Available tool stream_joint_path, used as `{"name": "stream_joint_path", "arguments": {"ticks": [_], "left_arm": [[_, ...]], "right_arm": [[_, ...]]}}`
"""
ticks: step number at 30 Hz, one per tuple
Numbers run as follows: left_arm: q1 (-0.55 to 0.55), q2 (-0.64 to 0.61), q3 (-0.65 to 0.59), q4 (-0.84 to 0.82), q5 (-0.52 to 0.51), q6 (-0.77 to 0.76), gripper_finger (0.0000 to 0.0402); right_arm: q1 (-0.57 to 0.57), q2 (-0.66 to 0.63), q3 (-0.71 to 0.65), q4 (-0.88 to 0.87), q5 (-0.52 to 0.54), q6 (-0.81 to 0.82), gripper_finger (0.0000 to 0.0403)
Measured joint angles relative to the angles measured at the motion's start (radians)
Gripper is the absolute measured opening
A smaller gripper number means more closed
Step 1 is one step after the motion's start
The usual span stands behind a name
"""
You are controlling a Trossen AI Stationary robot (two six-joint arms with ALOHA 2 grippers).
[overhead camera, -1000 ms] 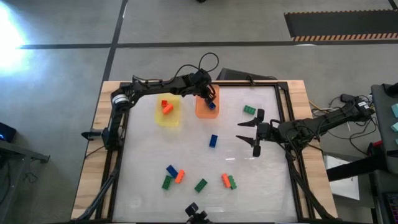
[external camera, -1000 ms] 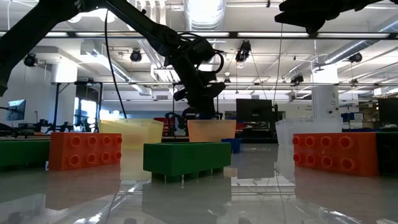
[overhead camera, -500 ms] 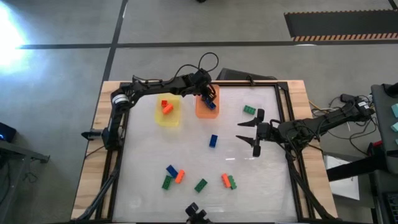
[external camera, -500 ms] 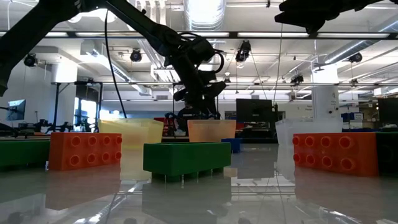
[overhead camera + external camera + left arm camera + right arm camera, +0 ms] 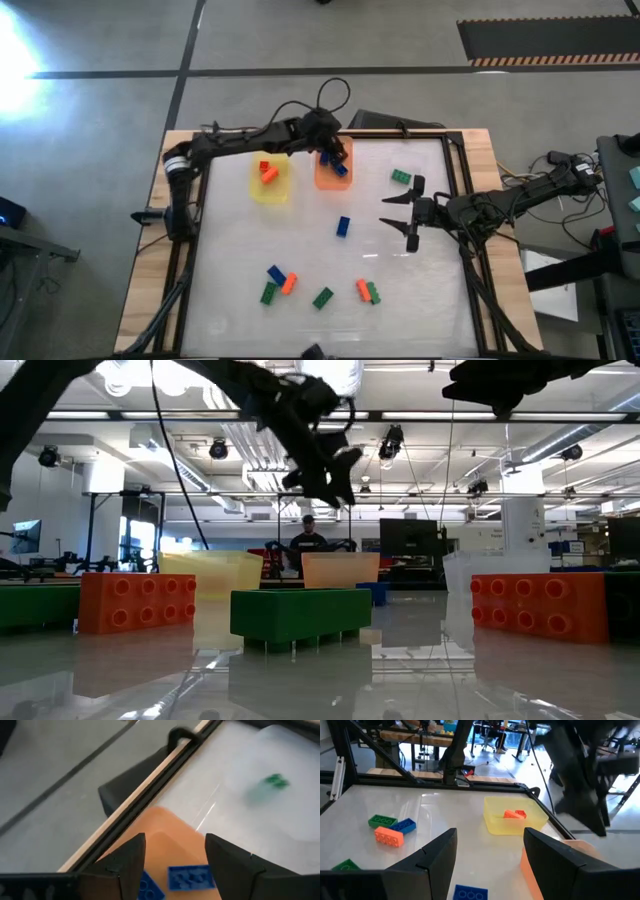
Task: Sort & place blocks by color
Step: Put the green game piece into the transparent bin
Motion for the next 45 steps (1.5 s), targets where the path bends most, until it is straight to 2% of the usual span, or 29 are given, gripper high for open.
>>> {"name": "stream_joint_path", "arguments": {"ticks": [4,9,17,25,32,37,45], "left_arm": [[-0.073,-0.098,-0.023,-0.006,0.002,0.044,0.0189],[-0.199,-0.226,-0.13,0.032,0.0,0.076,0.0189],[-0.402,-0.434,-0.422,0.155,-0.001,0.069,0.0189],[-0.549,-0.558,-0.701,0.345,-0.004,-0.053,0.0189],[-0.588,-0.595,-0.845,0.536,-0.004,-0.059,0.019],[-0.588,-0.597,-0.877,0.578,-0.005,-0.059,0.019],[-0.588,-0.605,-0.88,0.569,-0.005,-0.054,0.019]], "right_arm": [[0.0,0.0,0.0,0.0,0.0,0.01,0.0219],[0.0,0.002,0.0,-0.002,0.0,0.037,0.0219],[0.0,0.005,0.0,0.0,0.0,0.112,0.0219],[0.0,0.033,0.0,0.046,-0.001,0.192,0.0219],[0.009,0.141,0.029,0.126,-0.013,0.225,0.0219],[0.019,0.253,0.107,0.115,-0.096,0.23,0.0219],[0.023,0.436,0.323,-0.188,-0.14,0.23,0.0219]]}}
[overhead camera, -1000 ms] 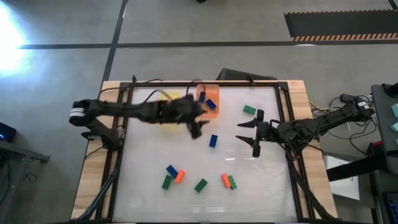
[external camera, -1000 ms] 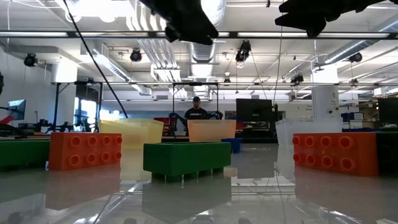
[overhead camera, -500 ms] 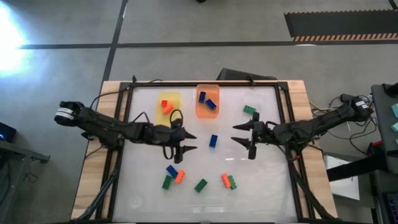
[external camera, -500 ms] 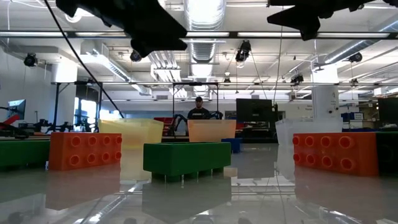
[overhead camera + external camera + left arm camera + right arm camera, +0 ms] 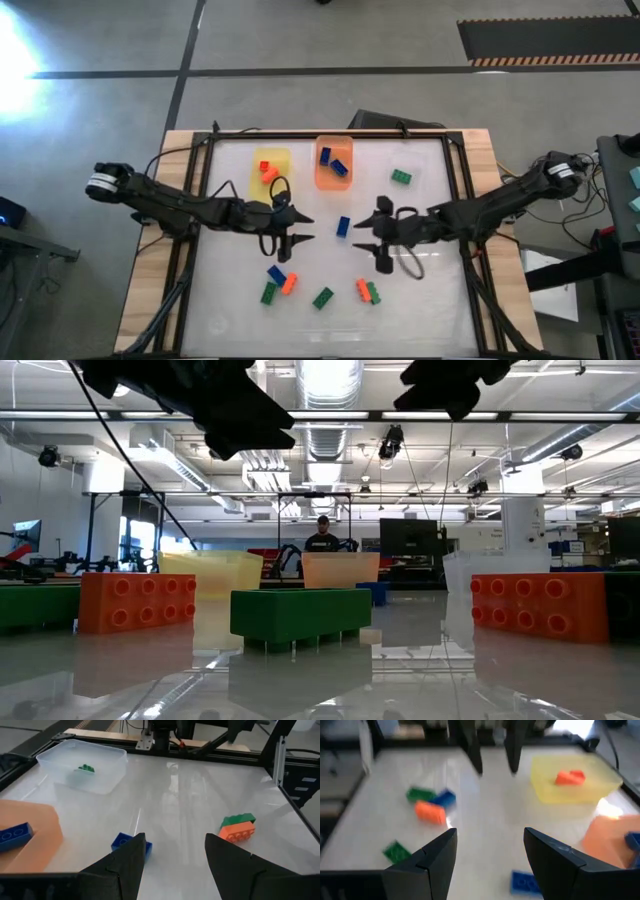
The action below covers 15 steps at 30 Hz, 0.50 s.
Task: Sort & place blocks by color
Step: Put the green game piece into the transparent bin
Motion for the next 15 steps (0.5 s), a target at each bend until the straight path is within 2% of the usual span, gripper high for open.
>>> {"name": "stream_joint_path", "arguments": {"ticks": [7,15], "left_arm": [[0.0,-0.05,0.0,-0.007,0.0,0.049,0.019],[0.002,-0.102,-0.001,-0.002,-0.003,0.101,0.019]], "right_arm": [[0.0,0.18,0.181,-0.236,-0.07,-0.019,0.0219],[0.0,0.388,0.315,-0.261,-0.258,-0.128,0.0219]]}}
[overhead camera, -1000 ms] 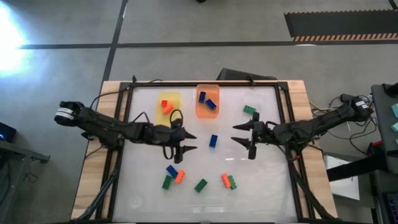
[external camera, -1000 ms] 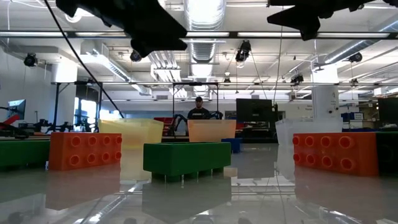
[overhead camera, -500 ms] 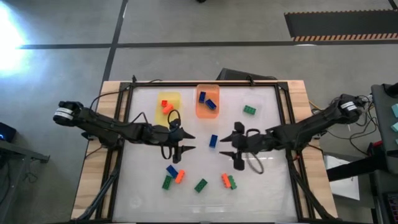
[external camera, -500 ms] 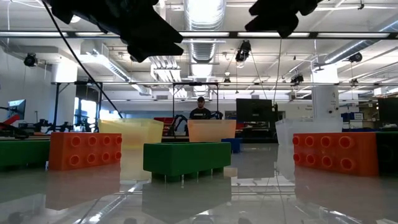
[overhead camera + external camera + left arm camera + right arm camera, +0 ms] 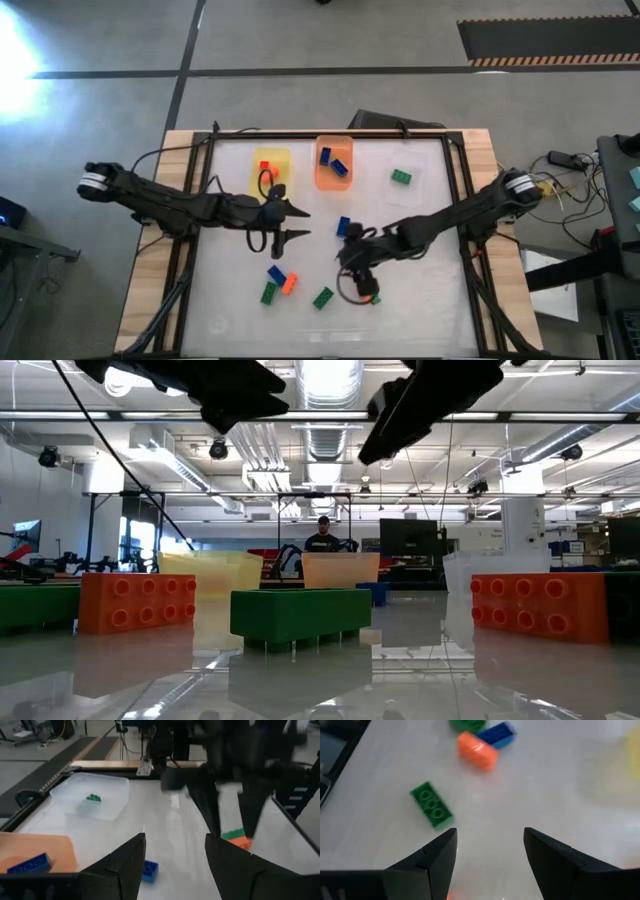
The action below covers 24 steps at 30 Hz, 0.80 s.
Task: Sort & place blocks by color
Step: Put the green game piece into the transparent bin
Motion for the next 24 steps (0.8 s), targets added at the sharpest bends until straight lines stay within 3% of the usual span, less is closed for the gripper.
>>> {"name": "stream_joint_path", "arguments": {"ticks": [10,24], "left_arm": [[0.0,-0.019,0.0,0.001,-0.001,0.0,0.019],[0.0,-0.019,-0.004,0.002,-0.001,0.001,0.019]], "right_arm": [[0.0,0.224,0.126,0.009,-0.179,-0.137,0.0219],[0.0,0.37,0.202,0.027,-0.256,-0.206,0.0219]]}}
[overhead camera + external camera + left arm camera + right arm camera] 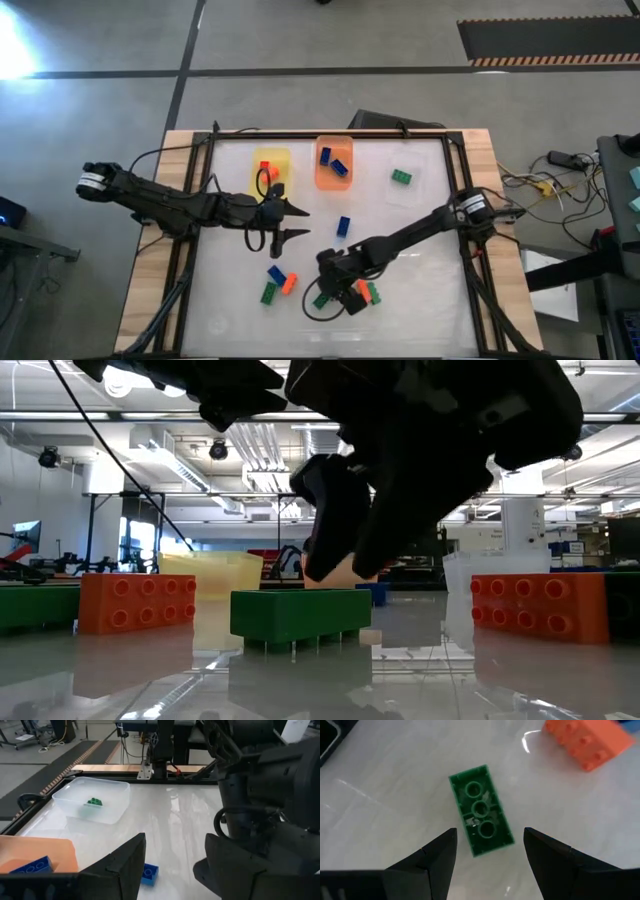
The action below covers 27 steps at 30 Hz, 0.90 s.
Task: Sort & place blocks by color
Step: Put the green game piece into the transparent bin
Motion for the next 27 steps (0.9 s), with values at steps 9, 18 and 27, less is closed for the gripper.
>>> {"name": "stream_joint_path", "arguments": {"ticks": [9,18,27], "left_arm": [[0.0,0.0,0.0,0.0,0.0,0.0,0.019],[0.0,0.0,0.0,0.001,0.0,0.0,0.019],[0.0,0.0,0.0,0.001,0.0,0.001,0.0189]], "right_arm": [[-0.007,0.033,-0.001,0.034,-0.042,-0.024,0.0219],[-0.017,0.033,-0.005,0.06,-0.054,-0.05,0.0219],[-0.019,0.033,-0.006,0.064,-0.054,-0.054,0.0219]]}}
